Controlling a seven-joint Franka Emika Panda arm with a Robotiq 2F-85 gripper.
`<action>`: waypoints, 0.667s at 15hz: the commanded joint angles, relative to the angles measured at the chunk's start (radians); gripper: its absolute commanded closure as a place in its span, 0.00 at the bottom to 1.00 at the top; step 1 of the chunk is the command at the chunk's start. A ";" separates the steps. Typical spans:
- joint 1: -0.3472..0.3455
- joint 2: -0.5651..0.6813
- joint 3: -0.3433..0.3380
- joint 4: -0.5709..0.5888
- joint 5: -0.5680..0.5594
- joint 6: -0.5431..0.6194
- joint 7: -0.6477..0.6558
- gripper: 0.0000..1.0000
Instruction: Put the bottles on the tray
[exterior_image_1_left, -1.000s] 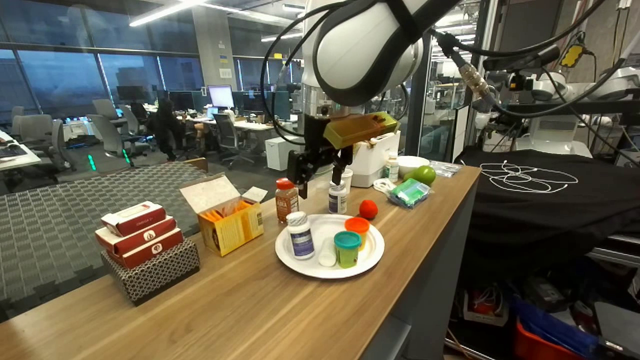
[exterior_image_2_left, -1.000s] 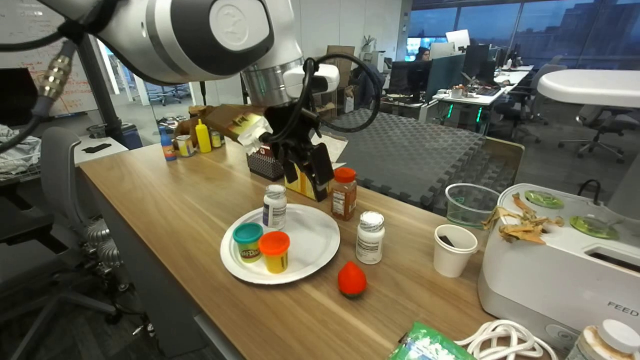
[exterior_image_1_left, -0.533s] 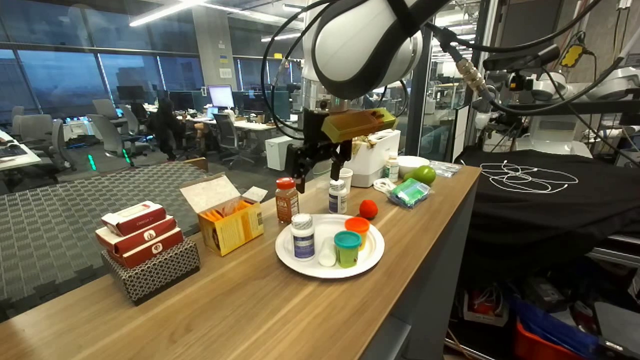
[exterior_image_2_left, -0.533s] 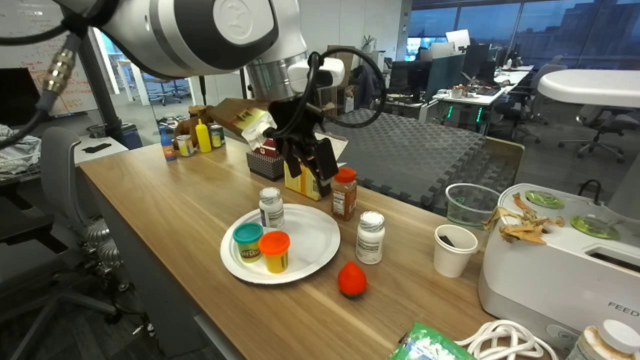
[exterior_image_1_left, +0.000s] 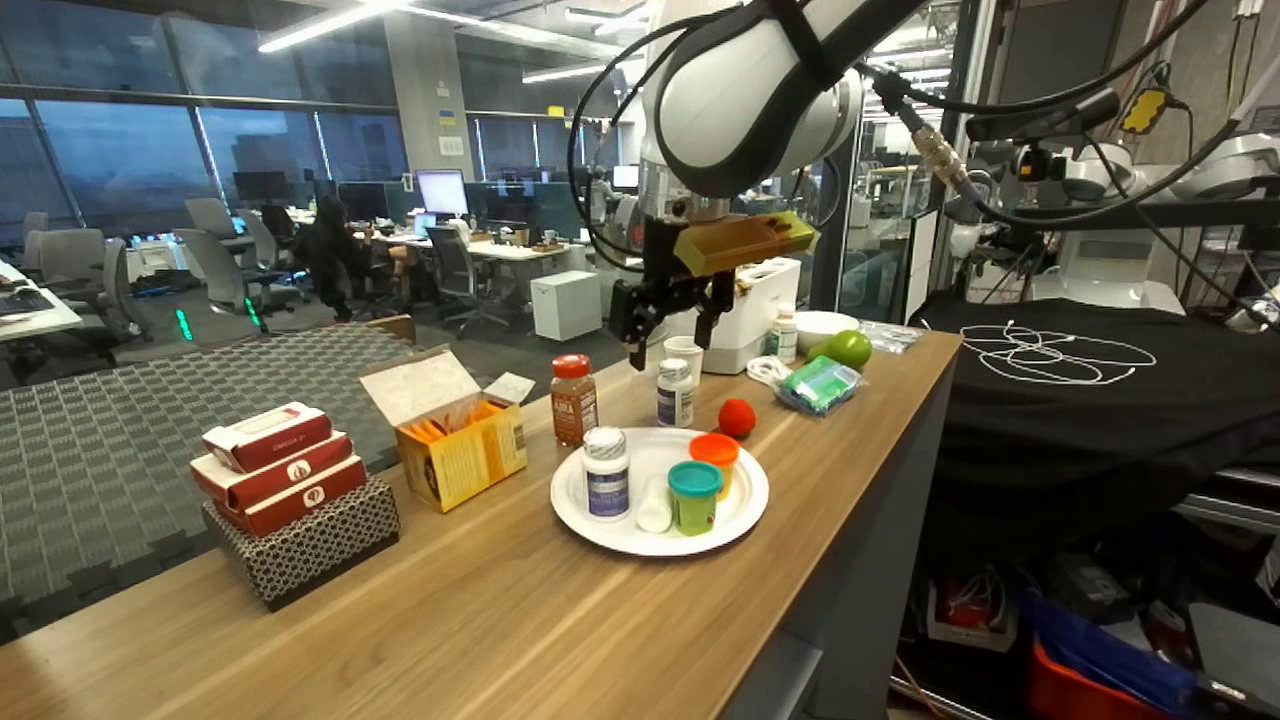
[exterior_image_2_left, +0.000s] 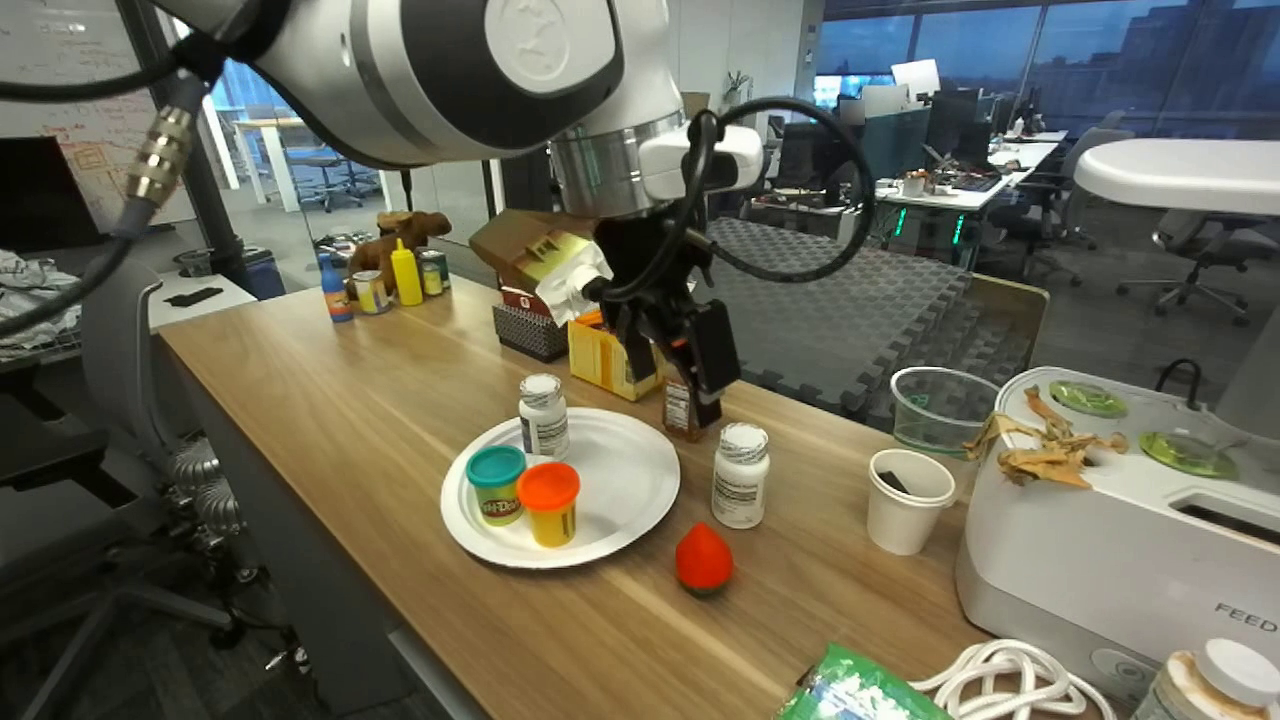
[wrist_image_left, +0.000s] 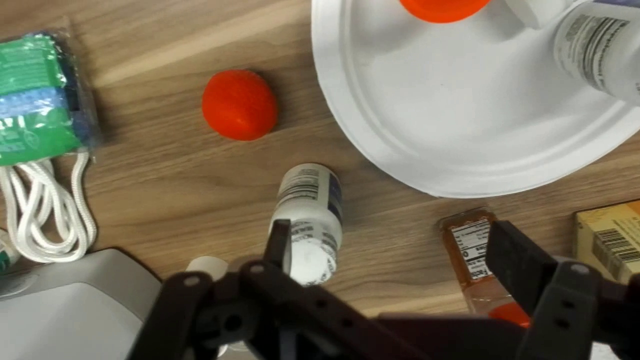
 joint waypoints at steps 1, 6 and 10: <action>-0.038 0.056 0.010 0.099 0.045 -0.071 -0.036 0.00; -0.083 0.121 0.024 0.200 0.112 -0.141 -0.087 0.00; -0.102 0.167 0.021 0.271 0.132 -0.187 -0.102 0.00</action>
